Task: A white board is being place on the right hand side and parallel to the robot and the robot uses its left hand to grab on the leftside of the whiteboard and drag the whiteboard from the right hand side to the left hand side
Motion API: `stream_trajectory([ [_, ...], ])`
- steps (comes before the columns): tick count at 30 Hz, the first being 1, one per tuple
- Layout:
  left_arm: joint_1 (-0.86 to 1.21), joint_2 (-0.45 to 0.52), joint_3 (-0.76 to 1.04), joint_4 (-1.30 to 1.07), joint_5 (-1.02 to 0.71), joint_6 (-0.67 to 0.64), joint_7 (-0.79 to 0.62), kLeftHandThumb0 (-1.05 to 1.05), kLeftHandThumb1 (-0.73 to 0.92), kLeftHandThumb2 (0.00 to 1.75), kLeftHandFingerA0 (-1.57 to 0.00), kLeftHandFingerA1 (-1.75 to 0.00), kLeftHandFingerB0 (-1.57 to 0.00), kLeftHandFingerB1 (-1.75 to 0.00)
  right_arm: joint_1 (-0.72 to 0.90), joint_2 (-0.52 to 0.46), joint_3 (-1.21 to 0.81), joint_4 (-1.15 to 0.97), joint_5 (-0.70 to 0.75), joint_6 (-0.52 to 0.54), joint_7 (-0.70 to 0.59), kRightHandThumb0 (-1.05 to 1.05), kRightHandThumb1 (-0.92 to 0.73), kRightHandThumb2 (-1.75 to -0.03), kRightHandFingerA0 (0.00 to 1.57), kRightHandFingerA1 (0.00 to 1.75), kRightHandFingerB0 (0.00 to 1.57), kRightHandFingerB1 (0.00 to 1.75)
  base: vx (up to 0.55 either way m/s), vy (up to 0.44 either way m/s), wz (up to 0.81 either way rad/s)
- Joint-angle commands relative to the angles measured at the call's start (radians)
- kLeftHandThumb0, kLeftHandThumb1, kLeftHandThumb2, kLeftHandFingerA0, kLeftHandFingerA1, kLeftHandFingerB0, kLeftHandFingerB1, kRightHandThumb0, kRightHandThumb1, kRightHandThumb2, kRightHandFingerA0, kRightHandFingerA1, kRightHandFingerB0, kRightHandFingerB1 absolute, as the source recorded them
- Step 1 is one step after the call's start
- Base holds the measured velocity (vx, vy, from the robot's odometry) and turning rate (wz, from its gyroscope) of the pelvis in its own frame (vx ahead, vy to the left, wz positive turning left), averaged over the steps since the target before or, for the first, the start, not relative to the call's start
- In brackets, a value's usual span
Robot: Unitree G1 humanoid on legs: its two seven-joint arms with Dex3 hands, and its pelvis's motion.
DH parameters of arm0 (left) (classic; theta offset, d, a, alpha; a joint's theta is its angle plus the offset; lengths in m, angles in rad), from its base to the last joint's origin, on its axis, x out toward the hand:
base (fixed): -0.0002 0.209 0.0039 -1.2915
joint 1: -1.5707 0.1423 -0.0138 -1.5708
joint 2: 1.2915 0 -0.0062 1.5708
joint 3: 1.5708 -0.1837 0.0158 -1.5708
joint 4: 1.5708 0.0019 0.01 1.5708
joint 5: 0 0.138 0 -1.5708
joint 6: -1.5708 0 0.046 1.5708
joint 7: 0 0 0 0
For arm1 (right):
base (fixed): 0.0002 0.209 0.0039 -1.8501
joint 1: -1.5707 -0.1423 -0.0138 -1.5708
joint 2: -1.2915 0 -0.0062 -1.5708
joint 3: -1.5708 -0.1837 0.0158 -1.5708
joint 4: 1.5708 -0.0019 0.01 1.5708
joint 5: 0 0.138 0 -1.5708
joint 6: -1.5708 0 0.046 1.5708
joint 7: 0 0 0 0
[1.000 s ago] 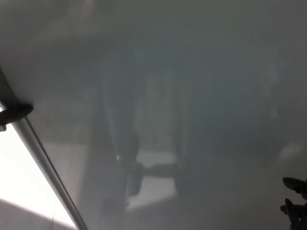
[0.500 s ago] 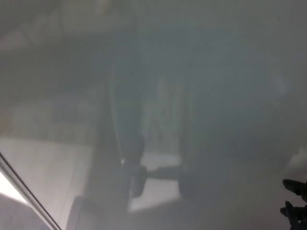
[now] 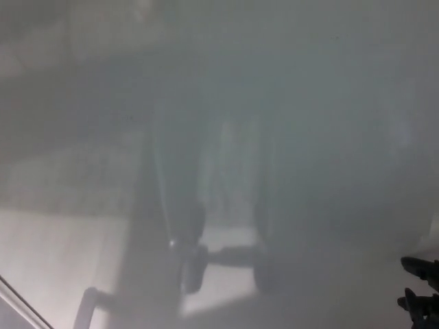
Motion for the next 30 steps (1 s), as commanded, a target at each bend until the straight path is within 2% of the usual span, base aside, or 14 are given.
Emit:
stream_trajectory([
  [1,-0.008,0.079,0.061,0.010,-0.095,-0.048,0.035,-0.20,0.56,0.57,-0.78,-1.63,-0.77,-1.41,0.010,-0.001,0.000,0.004,0.005,0.010,-0.008,-0.47,-0.63,-1.05,0.56,0.65,0.27,0.52,0.00,0.000,0.00],
  [2,-0.008,0.084,0.066,0.014,-0.095,-0.043,0.037,-0.18,0.57,0.56,-0.78,-1.64,-0.76,-1.41,0.009,0.001,-0.001,0.004,0.006,0.009,-0.010,-0.49,-0.63,-1.05,0.58,0.66,0.28,0.52,0.00,0.000,0.00],
  [3,-0.009,0.087,0.068,0.017,-0.095,-0.037,0.039,-0.23,0.62,0.52,-0.67,-1.67,-0.69,-1.49,0.008,0.001,0.000,0.005,0.005,0.010,-0.013,-0.49,-0.63,-1.05,0.58,0.65,0.28,0.52,0.00,0.000,0.00],
  [5,-0.014,0.090,0.075,0.024,-0.099,-0.020,0.041,-0.23,0.64,0.50,-0.65,-1.70,-0.66,-1.52,0.005,-0.003,0.011,0.006,-0.011,0.023,-0.031,-0.52,-0.64,-1.06,0.58,0.65,0.28,0.51,0.00,0.000,0.00],
  [6,-0.012,0.091,0.071,0.034,-0.090,-0.038,0.044,-0.18,0.57,0.57,-0.78,-1.63,-0.77,-1.37,0.007,0.000,0.003,0.005,0.002,0.015,-0.014,-0.49,-0.64,-1.05,0.59,0.66,0.27,0.52,0.00,0.000,0.00],
  [12,-0.014,0.087,0.076,0.041,-0.090,-0.046,0.046,-0.20,0.53,0.57,-0.79,-1.53,-0.85,-1.23,0.010,0.003,-0.003,0.005,0.012,0.011,-0.002,-0.47,-0.63,-1.05,0.57,0.65,0.27,0.52,0.00,0.000,0.00],
  [20,-0.022,0.080,0.088,0.053,-0.117,-0.035,0.040,-0.25,0.53,0.58,-0.84,-1.56,-0.85,-1.27,-0.003,0.002,-0.007,0.005,0.014,0.010,0.000,-0.45,-0.62,-1.04,0.57,0.65,0.28,0.53,0.00,0.000,0.00],
  [21,-0.017,0.080,0.088,0.057,-0.115,-0.040,0.046,-0.32,0.47,0.63,-0.86,-1.46,-0.88,-1.22,-0.003,0.003,-0.008,0.005,0.015,0.008,0.003,-0.54,-0.82,-0.66,0.60,0.48,0.38,0.41,0.00,0.000,0.00],
  [23,-0.009,0.078,0.089,0.059,-0.114,-0.039,0.063,-0.32,0.48,0.63,-0.87,-1.45,-0.88,-1.22,-0.001,0.003,-0.009,0.005,0.016,0.001,0.009,-0.54,-0.82,-0.65,0.61,0.48,0.38,0.42,0.00,0.000,0.00],
  [24,-0.006,0.077,0.097,0.064,-0.124,-0.028,0.064,-0.30,0.48,0.63,-0.88,-1.45,-0.88,-1.21,0.001,0.003,-0.009,0.005,0.016,0.003,0.009,-0.46,-0.62,-1.05,0.57,0.66,0.27,0.53,0.00,0.000,0.00],
  [26,-0.001,0.078,0.099,0.075,-0.123,-0.033,0.069,-0.23,0.54,0.59,-0.85,-1.58,-0.81,-1.30,0.001,0.001,-0.006,0.004,0.010,0.002,-0.001,-0.46,-0.63,-1.05,0.58,0.66,0.27,0.53,0.00,0.000,0.00],
  [28,0.010,0.080,0.090,0.077,-0.108,-0.047,0.079,-0.21,0.56,0.57,-0.85,-1.54,-0.83,-1.23,-0.001,0.001,-0.006,0.003,0.009,0.005,-0.007,-0.46,-0.63,-1.05,0.58,0.66,0.28,0.53,0.00,0.000,0.00],
  [29,0.008,0.083,0.092,0.084,-0.109,-0.041,0.086,-0.28,0.50,0.61,-0.86,-1.53,-0.83,-1.23,-0.003,0.001,-0.007,0.004,0.010,0.011,-0.009,-0.47,-0.63,-1.05,0.59,0.66,0.28,0.52,0.00,0.000,0.00],
  [30,0.009,0.083,0.090,0.084,-0.107,-0.043,0.090,-0.22,0.56,0.59,-0.82,-1.55,-0.82,-1.19,-0.004,-0.001,-0.005,0.005,0.008,0.012,-0.009,-0.47,-0.63,-1.05,0.58,0.66,0.28,0.52,0.00,0.000,0.00],
])
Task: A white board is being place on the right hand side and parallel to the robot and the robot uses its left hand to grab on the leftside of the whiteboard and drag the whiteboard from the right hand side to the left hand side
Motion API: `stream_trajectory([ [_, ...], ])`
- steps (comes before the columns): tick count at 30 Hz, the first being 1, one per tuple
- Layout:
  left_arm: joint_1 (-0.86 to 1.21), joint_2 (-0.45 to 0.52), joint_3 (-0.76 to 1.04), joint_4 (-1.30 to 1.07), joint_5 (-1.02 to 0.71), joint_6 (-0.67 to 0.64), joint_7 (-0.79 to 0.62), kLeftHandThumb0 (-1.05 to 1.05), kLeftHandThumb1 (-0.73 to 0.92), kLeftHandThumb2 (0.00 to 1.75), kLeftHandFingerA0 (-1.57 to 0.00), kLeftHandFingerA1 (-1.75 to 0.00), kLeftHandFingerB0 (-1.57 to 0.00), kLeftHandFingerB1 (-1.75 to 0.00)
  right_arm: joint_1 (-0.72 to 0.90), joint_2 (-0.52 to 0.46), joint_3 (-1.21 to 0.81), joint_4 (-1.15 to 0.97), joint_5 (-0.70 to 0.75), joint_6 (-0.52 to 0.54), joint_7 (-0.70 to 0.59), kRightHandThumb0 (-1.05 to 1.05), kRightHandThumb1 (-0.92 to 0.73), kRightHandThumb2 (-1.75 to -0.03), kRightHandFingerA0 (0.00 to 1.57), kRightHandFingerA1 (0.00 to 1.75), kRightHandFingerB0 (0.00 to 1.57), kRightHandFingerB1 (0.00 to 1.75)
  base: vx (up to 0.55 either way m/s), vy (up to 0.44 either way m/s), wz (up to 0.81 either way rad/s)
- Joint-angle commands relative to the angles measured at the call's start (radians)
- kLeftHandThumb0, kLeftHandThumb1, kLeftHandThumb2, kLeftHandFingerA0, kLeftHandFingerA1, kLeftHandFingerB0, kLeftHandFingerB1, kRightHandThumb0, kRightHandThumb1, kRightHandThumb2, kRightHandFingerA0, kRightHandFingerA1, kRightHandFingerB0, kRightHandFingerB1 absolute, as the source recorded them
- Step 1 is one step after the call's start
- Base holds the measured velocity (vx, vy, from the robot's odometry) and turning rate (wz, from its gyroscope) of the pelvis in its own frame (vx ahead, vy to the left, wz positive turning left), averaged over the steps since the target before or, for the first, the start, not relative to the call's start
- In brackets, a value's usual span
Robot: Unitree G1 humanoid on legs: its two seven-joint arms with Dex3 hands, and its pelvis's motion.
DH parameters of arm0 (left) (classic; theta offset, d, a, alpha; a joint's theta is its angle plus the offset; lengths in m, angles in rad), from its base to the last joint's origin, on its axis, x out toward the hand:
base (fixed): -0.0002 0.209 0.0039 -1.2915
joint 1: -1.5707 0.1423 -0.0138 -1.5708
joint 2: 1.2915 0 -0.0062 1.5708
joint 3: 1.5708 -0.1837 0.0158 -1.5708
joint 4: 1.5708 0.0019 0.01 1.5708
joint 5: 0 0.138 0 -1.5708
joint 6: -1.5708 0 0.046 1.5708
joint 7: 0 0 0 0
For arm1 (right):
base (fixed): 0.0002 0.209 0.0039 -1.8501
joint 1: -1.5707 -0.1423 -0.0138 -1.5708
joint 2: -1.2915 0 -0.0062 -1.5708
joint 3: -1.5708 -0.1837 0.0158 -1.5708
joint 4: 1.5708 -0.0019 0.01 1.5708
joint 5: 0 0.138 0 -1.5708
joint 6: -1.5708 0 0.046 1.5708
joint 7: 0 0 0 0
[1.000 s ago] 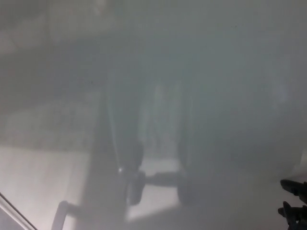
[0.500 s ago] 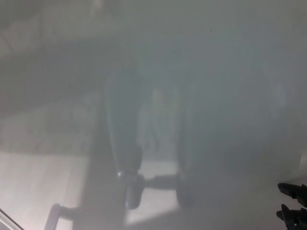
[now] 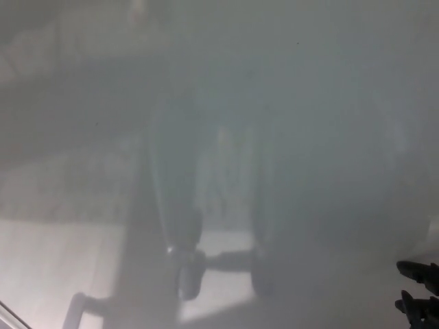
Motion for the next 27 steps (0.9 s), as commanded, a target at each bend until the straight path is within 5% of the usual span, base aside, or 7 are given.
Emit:
stream_trajectory([
  [1,0.004,0.052,0.031,0.006,-0.069,-0.043,0.074,-0.22,0.56,0.58,-0.79,-1.58,-0.79,-1.25,-0.006,-0.009,-0.008,0.004,0.012,0.005,-0.003,-0.45,-0.62,-1.05,0.57,0.66,0.27,0.53,0.00,0.000,0.00],
  [5,0.010,0.051,0.025,-0.001,-0.065,-0.057,0.077,-0.38,0.49,0.55,-0.63,-1.04,-0.67,-0.81,-0.003,-0.003,-0.017,0.002,0.025,-0.005,0.013,-0.44,-0.62,-1.04,0.58,0.67,0.28,0.53,0.00,0.000,0.00],
  [6,0.012,0.046,0.029,-0.009,-0.086,-0.055,0.023,-0.55,0.48,0.56,-0.49,-0.40,-0.49,-0.36,-0.001,-0.005,-0.015,0.000,0.022,-0.003,0.011,-0.53,-0.82,-0.64,0.61,0.48,0.39,0.41,0.00,0.000,0.00],
  [7,0.017,0.050,0.022,-0.015,-0.092,-0.047,-0.015,-0.64,0.42,0.79,-0.03,-0.21,-0.12,-0.41,0.000,-0.006,-0.014,0.001,0.020,-0.004,0.011,-0.45,-0.63,-1.05,0.57,0.66,0.27,0.53,0.00,0.000,0.00],
  [8,0.035,0.071,-0.010,-0.021,-0.076,-0.043,-0.087,-0.85,0.54,0.60,0.00,0.00,0.00,-0.03,0.001,-0.006,-0.012,0.001,0.016,-0.003,0.004,-0.45,-0.62,-1.04,0.57,0.66,0.28,0.53,0.00,0.000,0.00],
  [15,0.033,0.092,-0.038,0.001,-0.099,-0.046,-0.124,-0.92,0.62,0.60,0.00,0.00,0.00,0.00,-0.008,-0.008,-0.009,0.002,0.012,0.006,0.000,-0.47,-0.63,-1.05,0.58,0.66,0.27,0.52,0.00,0.000,0.00],
  [27,0.066,0.117,-0.008,0.040,-0.156,-0.014,-0.120,-1.04,0.85,1.19,0.00,-0.04,0.00,0.00,0.011,-0.012,-0.007,0.001,0.010,-0.004,-0.002,-0.48,-0.63,-1.05,0.57,0.66,0.27,0.52,0.00,0.000,0.00],
])
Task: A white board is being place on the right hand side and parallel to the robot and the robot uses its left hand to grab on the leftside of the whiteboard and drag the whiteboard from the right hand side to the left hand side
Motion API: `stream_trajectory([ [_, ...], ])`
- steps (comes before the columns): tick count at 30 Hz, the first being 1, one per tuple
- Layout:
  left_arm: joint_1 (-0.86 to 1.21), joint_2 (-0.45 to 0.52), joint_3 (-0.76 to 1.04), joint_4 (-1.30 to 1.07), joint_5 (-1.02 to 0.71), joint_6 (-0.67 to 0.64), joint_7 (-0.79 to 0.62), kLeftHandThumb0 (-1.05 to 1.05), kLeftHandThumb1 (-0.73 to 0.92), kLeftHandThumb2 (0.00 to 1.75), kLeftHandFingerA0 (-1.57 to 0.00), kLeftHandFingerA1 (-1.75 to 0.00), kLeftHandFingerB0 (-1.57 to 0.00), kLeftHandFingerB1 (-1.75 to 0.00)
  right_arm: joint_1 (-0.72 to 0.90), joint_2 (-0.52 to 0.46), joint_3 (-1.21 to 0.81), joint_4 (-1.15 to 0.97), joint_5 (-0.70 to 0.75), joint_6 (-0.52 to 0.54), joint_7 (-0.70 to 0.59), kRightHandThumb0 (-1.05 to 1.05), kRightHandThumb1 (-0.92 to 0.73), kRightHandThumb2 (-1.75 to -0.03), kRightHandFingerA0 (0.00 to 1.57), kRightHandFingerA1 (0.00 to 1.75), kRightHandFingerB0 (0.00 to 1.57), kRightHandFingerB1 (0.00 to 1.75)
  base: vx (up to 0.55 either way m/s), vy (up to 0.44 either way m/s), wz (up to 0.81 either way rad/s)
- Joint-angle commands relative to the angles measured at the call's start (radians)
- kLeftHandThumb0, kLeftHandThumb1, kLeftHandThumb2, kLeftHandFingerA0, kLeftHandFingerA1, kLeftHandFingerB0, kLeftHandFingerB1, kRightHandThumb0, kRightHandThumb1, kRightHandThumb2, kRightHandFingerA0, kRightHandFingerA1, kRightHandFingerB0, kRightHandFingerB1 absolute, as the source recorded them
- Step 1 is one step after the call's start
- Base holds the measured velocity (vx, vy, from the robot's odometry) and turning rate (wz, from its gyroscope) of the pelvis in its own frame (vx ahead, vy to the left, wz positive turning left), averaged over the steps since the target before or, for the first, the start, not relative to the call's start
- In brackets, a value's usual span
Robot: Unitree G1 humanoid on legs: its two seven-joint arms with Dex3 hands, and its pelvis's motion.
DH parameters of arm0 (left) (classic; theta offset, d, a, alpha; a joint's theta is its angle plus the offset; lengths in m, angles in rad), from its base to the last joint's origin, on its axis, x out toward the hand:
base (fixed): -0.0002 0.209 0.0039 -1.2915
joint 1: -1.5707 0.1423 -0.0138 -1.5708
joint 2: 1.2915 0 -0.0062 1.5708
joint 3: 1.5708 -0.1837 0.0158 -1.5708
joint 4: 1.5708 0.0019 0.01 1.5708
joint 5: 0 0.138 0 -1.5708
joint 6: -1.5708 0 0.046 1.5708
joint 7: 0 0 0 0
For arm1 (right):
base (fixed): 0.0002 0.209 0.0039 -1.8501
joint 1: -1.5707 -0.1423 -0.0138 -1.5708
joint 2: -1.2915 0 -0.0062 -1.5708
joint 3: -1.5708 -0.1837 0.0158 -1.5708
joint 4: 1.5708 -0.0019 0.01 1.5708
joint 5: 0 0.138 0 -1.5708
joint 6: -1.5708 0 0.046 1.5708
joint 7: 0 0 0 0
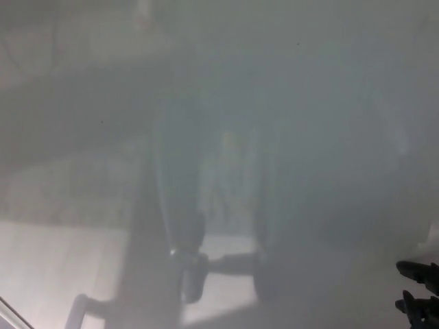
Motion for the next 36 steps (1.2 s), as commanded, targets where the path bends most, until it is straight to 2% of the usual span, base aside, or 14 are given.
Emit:
stream_trajectory([
  [1,0.044,0.032,-0.001,0.017,-0.029,0.008,0.021,-1.04,0.85,1.19,0.00,-0.04,0.00,0.00,0.014,-0.012,-0.005,0.001,0.009,-0.007,-0.003,-0.48,-0.63,-1.05,0.57,0.66,0.27,0.52,0.00,0.000,0.00],
  [7,0.151,0.036,-0.051,0.066,0.003,0.067,0.071,-0.92,0.92,1.19,0.00,-0.09,0.00,-0.04,0.048,-0.011,-0.009,0.005,0.012,-0.005,-0.007,-0.47,-0.62,-1.04,0.60,0.67,0.30,0.53,0.00,0.000,0.00],
  [9,0.172,0.028,-0.077,0.094,0.020,0.079,0.111,-0.90,0.92,1.18,0.00,-0.08,0.00,-0.08,0.058,-0.018,0.002,0.005,-0.001,-0.007,-0.008,-0.58,-0.79,-0.66,0.63,0.48,0.40,0.41,0.00,0.000,0.00],
  [10,0.190,0.022,-0.096,0.105,0.034,0.070,0.128,-0.84,0.91,1.18,0.00,-0.12,0.00,-0.13,0.066,-0.018,0.000,0.006,0.002,-0.016,-0.004,-0.49,-0.63,-1.05,0.59,0.67,0.28,0.53,0.00,0.000,0.00],
  [14,0.243,0.005,-0.162,0.137,0.055,0.111,0.146,-0.84,0.92,1.18,0.00,-0.15,0.00,-0.15,0.100,-0.020,0.002,0.005,0.003,-0.029,0.007,-0.50,-0.63,-1.05,0.58,0.66,0.27,0.52,0.00,0.000,0.00],
  [15,0.267,-0.025,-0.168,0.138,0.053,0.084,0.168,-0.81,0.92,1.17,0.00,-0.15,0.00,-0.18,0.107,-0.017,-0.003,0.005,0.010,-0.027,0.009,-0.61,-0.76,-0.68,0.64,0.51,0.41,0.43,0.00,0.000,0.00],
  [19,0.307,-0.055,-0.173,0.142,0.031,0.094,0.142,-0.67,0.92,0.88,0.00,0.00,0.00,-0.07,0.130,-0.014,0.000,0.005,0.007,-0.031,0.011,-0.56,-0.78,-0.65,0.64,0.50,0.42,0.42,0.00,0.000,0.00],
  [21,0.347,-0.088,-0.177,0.140,0.037,0.028,0.154,-0.69,0.92,1.17,0.00,-0.16,0.00,-0.17,0.146,-0.019,0.014,0.004,-0.010,-0.032,-0.007,-0.47,-0.62,-1.05,0.59,0.67,0.29,0.53,0.00,0.000,0.00],
  [27,0.421,-0.135,-0.204,0.142,0.057,-0.024,0.177,-0.69,0.91,1.15,0.00,-0.19,0.00,-0.20,0.175,-0.022,0.027,0.007,-0.019,-0.032,-0.018,-0.47,-0.62,-1.04,0.60,0.67,0.30,0.54,0.00,0.000,0.00],
  [28,0.438,-0.139,-0.224,0.137,0.076,-0.047,0.191,-0.68,0.90,1.14,-0.01,-0.21,-0.01,-0.21,0.183,-0.024,0.032,0.006,-0.024,-0.033,-0.027,-0.57,-0.78,-0.66,0.65,0.51,0.42,0.43,0.00,0.000,0.00],
  [30,0.472,-0.152,-0.264,0.127,0.109,-0.087,0.223,-0.71,0.87,1.11,-0.02,-0.21,-0.02,-0.21,0.196,-0.026,0.033,0.006,-0.022,-0.028,-0.022,-0.58,-0.79,-0.65,0.64,0.50,0.41,0.42,0.00,0.000,0.00],
  [31,0.486,-0.157,-0.280,0.123,0.121,-0.106,0.235,-0.71,0.86,1.10,-0.03,-0.21,-0.03,-0.22,0.201,-0.025,0.032,0.006,-0.018,-0.026,-0.017,-0.46,-0.61,-1.04,0.60,0.67,0.29,0.53,0.00,0.000,0.00],
  [34,0.525,-0.158,-0.335,0.101,0.158,-0.172,0.252,-0.68,0.82,1.06,-0.05,-0.29,-0.05,-0.28,0.215,-0.027,0.037,0.007,-0.022,-0.029,-0.019,-0.45,-0.62,-1.04,0.60,0.67,0.28,0.53,0.00,0.000,0.00],
  [36,0.529,-0.161,-0.350,0.104,0.159,-0.191,0.250,-0.62,0.78,1.04,-0.04,-0.38,-0.03,-0.34,0.222,-0.025,0.037,0.007,-0.020,-0.035,-0.016,-0.52,-0.82,-0.64,0.64,0.49,0.44,0.41,0.00,0.000,0.00],
])
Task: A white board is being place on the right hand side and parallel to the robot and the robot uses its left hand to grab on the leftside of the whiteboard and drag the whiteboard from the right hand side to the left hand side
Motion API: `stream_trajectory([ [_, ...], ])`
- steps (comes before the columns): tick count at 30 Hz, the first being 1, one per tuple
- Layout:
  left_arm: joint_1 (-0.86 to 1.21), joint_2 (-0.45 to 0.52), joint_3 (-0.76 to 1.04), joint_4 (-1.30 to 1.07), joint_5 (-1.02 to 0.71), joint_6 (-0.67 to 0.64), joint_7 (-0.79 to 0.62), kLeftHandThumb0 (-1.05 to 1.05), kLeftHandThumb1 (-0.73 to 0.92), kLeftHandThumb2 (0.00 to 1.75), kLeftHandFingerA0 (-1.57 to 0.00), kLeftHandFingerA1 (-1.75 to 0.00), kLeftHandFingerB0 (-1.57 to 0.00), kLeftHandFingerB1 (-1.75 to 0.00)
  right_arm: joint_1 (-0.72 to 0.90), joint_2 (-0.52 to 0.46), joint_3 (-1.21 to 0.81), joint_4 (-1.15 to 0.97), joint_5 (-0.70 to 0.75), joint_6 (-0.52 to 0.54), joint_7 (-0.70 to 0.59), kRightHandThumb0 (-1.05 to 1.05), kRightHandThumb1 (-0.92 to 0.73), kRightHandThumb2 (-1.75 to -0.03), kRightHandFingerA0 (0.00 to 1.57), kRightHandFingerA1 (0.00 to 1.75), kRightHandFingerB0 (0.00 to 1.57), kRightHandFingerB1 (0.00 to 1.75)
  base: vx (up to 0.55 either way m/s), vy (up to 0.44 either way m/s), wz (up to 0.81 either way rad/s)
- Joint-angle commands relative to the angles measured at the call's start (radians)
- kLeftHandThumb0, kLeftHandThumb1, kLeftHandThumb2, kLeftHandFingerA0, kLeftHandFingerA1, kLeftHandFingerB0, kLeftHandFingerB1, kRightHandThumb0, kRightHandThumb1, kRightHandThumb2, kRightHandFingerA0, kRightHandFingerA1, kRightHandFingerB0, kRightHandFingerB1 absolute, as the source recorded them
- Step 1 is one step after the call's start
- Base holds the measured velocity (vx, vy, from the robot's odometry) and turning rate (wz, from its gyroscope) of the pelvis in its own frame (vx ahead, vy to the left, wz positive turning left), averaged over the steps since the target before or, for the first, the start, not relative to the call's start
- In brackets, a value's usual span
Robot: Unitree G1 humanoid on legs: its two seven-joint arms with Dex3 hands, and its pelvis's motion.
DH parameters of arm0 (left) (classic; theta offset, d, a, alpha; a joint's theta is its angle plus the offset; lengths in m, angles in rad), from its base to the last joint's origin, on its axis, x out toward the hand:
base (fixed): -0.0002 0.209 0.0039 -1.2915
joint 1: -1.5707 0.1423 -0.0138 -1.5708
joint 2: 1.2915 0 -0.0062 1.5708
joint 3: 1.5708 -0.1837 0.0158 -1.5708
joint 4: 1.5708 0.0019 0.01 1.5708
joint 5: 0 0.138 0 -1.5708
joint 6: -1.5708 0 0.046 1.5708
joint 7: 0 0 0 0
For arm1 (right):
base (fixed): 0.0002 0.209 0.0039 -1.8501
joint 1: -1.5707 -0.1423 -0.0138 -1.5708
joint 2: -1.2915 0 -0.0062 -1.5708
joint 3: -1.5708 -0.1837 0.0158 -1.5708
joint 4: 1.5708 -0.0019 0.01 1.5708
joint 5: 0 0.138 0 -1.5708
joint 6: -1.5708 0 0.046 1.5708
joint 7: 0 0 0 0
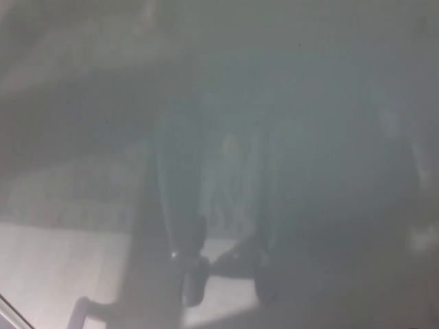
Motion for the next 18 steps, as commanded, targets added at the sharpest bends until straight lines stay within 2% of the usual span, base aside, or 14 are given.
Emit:
stream_trajectory([
  [1,0.026,-0.011,-0.040,-0.009,0.056,-0.123,0.037,-0.31,0.66,1.16,0.00,-0.46,0.00,-0.46,0.026,-0.015,0.000,0.006,0.000,-0.019,-0.002,-0.55,-0.78,-0.66,0.63,0.50,0.41,0.41,0.00,0.000,0.00],
  [2,0.032,-0.019,-0.044,-0.020,0.051,-0.127,0.028,-0.58,0.92,0.70,-0.25,-0.34,-0.20,-0.31,0.027,-0.015,0.000,0.006,0.000,-0.016,-0.003,-0.57,-0.78,-0.66,0.62,0.48,0.41,0.41,0.00,0.000,0.00],
  [3,0.042,-0.029,-0.048,-0.038,0.047,-0.132,0.015,-0.58,0.92,0.70,-0.25,-0.34,-0.20,-0.31,0.029,-0.014,-0.001,0.006,0.001,-0.013,-0.006,-0.57,-0.78,-0.66,0.62,0.48,0.41,0.41,0.00,0.000,0.00],
  [4,0.059,-0.041,-0.048,-0.070,0.037,-0.135,-0.003,-0.28,0.64,1.14,-0.07,-0.48,-0.07,-0.48,0.032,-0.013,-0.002,0.005,0.004,-0.004,-0.002,-0.56,-0.77,-0.66,0.61,0.47,0.41,0.41,0.00,0.000,0.00],
  [5,0.067,-0.048,-0.047,-0.082,0.030,-0.137,-0.012,-0.54,0.92,0.70,-0.25,-0.34,-0.20,-0.32,0.034,-0.014,0.002,0.005,-0.001,-0.001,-0.008,-0.58,-0.77,-0.66,0.62,0.47,0.41,0.40,0.00,0.000,0.00],
  [6,0.074,-0.057,-0.044,-0.093,0.023,-0.138,-0.023,-0.54,0.92,0.70,-0.25,-0.34,-0.20,-0.32,0.036,-0.015,0.007,0.004,-0.007,0.001,-0.018,-0.58,-0.77,-0.66,0.62,0.47,0.41,0.40,0.00,0.000,0.00],
  [7,0.086,-0.070,-0.058,-0.109,0.031,-0.149,-0.036,-0.57,0.92,0.71,-0.24,-0.34,-0.20,-0.33,0.044,-0.011,0.003,0.005,-0.001,-0.014,-0.009,-0.46,-0.62,-1.04,0.58,0.65,0.28,0.52,0.00,0.000,0.00],
  [8,0.094,-0.074,-0.062,-0.119,0.032,-0.147,-0.040,-0.55,0.92,0.72,-0.23,-0.33,-0.16,-0.31,0.048,-0.011,0.002,0.005,0.001,-0.015,-0.006,-0.46,-0.62,-1.04,0.57,0.65,0.27,0.52,0.00,0.000,0.00],
  [9,0.106,-0.084,-0.058,-0.138,0.018,-0.131,-0.058,-0.30,0.68,1.16,0.00,-0.45,0.00,-0.46,0.053,-0.011,0.001,0.006,0.003,-0.009,-0.004,-0.55,-0.79,-0.65,0.60,0.45,0.40,0.39,0.00,0.000,0.00],
  [13,0.123,-0.121,-0.040,-0.165,-0.022,-0.085,-0.114,-0.30,0.69,1.18,0.00,-0.45,0.00,-0.46,0.062,-0.009,0.005,0.006,-0.002,0.002,-0.014,-0.57,-0.77,-0.66,0.62,0.47,0.41,0.40,0.00,0.000,0.00],
  [14,0.122,-0.128,-0.035,-0.165,-0.030,-0.075,-0.129,-0.29,0.71,1.18,0.00,-0.46,0.00,-0.47,0.064,-0.007,0.000,0.006,0.006,0.000,-0.003,-0.45,-0.62,-1.04,0.57,0.66,0.27,0.52,0.00,0.000,0.00],
  [16,0.107,-0.142,-0.019,-0.147,-0.058,-0.029,-0.175,-0.29,0.70,1.18,0.00,-0.47,0.00,-0.47,0.063,-0.015,0.017,0.006,-0.020,0.001,-0.038,-0.58,-0.78,-0.66,0.63,0.48,0.42,0.40,0.00,0.000,0.00],
  [17,0.104,-0.147,-0.015,-0.144,-0.064,-0.020,-0.184,-0.29,0.70,1.18,0.00,-0.47,0.00,-0.47,0.060,-0.014,0.014,0.006,-0.015,0.007,-0.032,-0.48,-0.63,-1.04,0.59,0.65,0.28,0.51,0.00,0.000,0.00],
  [18,0.109,-0.148,-0.014,-0.148,-0.062,-0.014,-0.191,-0.29,0.71,1.19,0.00,-0.47,0.00,-0.47,0.061,-0.012,0.007,0.006,-0.002,0.011,-0.014,-0.47,-0.62,-1.04,0.58,0.66,0.27,0.51,0.00,0.000,0.00],
])
